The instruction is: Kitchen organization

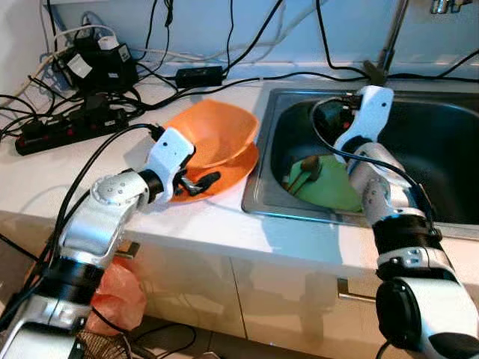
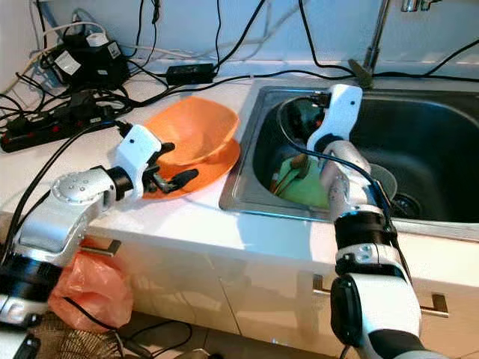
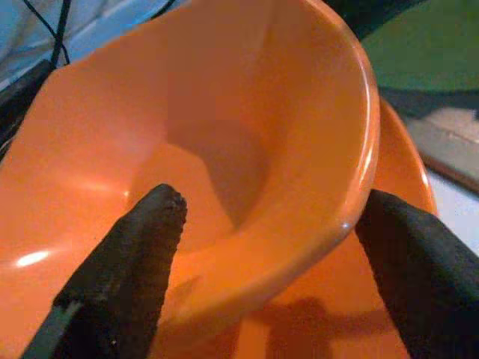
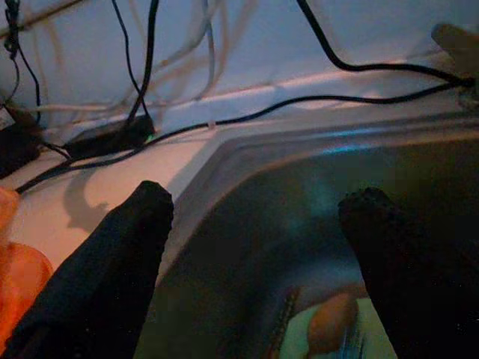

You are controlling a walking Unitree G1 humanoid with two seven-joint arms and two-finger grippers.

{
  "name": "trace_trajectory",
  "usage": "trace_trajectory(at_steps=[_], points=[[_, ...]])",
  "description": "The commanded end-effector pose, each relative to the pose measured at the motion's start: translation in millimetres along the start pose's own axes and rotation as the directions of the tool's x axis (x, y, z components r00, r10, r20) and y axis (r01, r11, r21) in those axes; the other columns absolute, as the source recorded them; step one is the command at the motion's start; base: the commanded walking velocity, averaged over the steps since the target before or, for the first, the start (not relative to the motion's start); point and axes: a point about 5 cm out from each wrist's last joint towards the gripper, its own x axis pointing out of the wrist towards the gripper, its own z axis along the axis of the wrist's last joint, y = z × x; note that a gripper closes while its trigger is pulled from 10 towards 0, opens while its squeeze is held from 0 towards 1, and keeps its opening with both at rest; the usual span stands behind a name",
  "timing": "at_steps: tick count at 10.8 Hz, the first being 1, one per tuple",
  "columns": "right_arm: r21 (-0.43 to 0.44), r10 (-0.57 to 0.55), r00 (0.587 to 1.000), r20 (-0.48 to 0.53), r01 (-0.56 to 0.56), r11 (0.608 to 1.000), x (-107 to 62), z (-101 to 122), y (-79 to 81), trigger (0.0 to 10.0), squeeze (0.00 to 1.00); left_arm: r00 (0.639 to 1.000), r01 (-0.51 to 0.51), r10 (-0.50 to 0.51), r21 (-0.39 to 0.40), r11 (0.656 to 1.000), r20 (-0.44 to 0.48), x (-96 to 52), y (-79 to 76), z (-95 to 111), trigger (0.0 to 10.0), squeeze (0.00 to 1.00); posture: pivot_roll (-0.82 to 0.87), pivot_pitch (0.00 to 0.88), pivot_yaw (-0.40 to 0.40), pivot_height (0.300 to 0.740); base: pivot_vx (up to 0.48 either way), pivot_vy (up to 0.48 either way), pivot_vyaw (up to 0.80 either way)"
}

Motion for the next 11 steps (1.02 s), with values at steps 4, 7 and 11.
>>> trace_trajectory(at_steps=[4, 7, 11], points=[[-0.005, 0.024, 1.000, -0.013, -0.024, 1.000, -4.8, -1.2, 5.1, 10.0, 0.00, 0.999, 0.034, -0.033, 0.016, 0.999, -0.035, 0.6, 3.1, -8.4, 0.0, 0.00, 0.08, 0.027, 0.118, 0.740, 0.000, 0.000, 0.00], [0.005, 0.036, 0.999, -0.026, -0.036, 0.999, -7.0, -3.4, 7.5, 10.0, 0.00, 0.997, 0.053, -0.051, 0.021, 0.998, -0.050, 1.2, 0.4, -14.4, 0.0, 0.00, 0.08, 0.029, 0.121, 0.740, 0.000, 0.000, 0.00], [0.016, 0.040, 0.999, -0.036, -0.040, 0.999, -7.8, -4.9, 8.6, 10.0, 0.00, 0.997, 0.057, -0.055, 0.034, 0.998, -0.056, 2.1, -0.1, -17.1, 0.0, 0.00, 0.08, 0.029, 0.120, 0.740, 0.000, 0.000, 0.00]])
